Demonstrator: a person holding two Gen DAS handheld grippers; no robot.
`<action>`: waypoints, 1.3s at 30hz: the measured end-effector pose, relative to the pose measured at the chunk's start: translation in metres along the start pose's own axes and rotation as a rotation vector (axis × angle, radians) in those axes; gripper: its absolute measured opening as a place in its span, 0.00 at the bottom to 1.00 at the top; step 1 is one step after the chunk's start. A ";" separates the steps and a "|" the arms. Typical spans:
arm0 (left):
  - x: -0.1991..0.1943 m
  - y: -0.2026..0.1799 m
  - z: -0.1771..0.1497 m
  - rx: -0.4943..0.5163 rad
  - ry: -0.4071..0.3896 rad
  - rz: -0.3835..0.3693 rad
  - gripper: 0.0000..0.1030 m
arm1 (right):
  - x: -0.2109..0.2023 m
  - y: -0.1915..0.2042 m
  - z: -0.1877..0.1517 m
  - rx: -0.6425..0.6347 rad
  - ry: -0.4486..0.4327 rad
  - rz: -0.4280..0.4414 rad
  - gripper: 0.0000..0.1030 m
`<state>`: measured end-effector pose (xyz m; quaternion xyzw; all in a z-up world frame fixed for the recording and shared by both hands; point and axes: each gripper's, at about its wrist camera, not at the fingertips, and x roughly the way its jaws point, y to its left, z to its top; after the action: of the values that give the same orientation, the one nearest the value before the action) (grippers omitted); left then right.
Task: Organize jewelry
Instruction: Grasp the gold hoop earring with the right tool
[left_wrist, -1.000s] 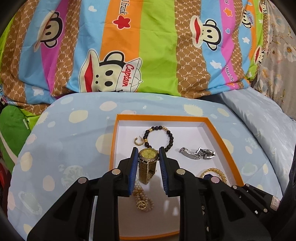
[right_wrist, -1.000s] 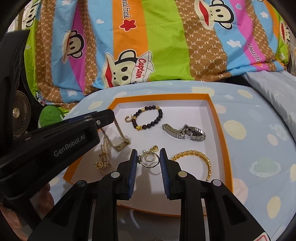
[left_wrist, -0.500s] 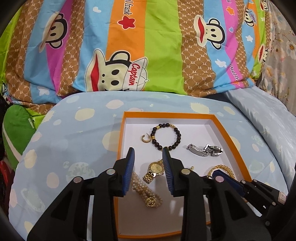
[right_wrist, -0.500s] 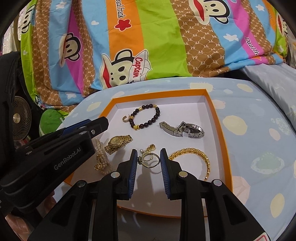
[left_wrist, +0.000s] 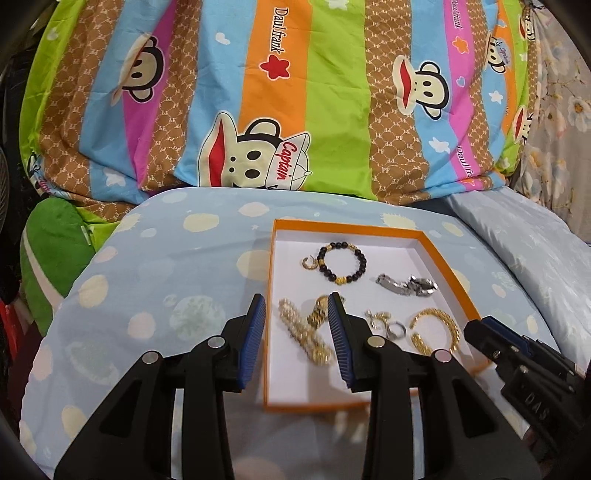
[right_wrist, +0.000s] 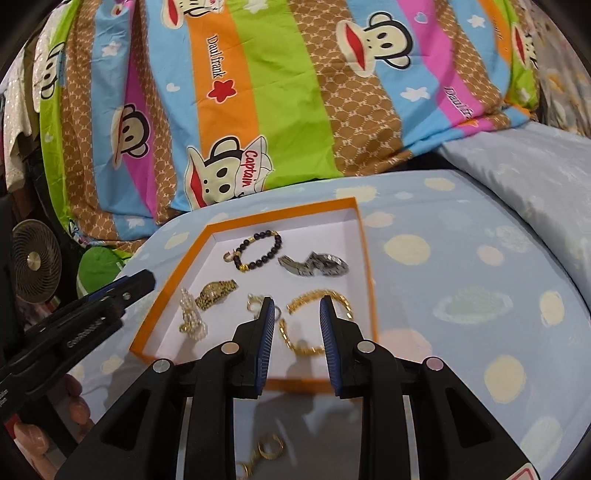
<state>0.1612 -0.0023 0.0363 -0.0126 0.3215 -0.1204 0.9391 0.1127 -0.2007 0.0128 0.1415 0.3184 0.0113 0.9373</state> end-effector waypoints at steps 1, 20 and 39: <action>-0.005 0.000 -0.004 0.000 0.001 -0.002 0.33 | -0.005 -0.002 -0.005 0.004 0.004 -0.003 0.24; -0.056 0.009 -0.081 -0.034 0.117 -0.022 0.37 | -0.038 0.011 -0.060 -0.039 0.141 -0.037 0.24; -0.048 0.011 -0.081 -0.046 0.156 -0.065 0.40 | -0.006 0.038 -0.056 -0.131 0.215 -0.104 0.16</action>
<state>0.0780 0.0234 -0.0001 -0.0351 0.3958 -0.1442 0.9063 0.0770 -0.1504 -0.0160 0.0612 0.4226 -0.0013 0.9042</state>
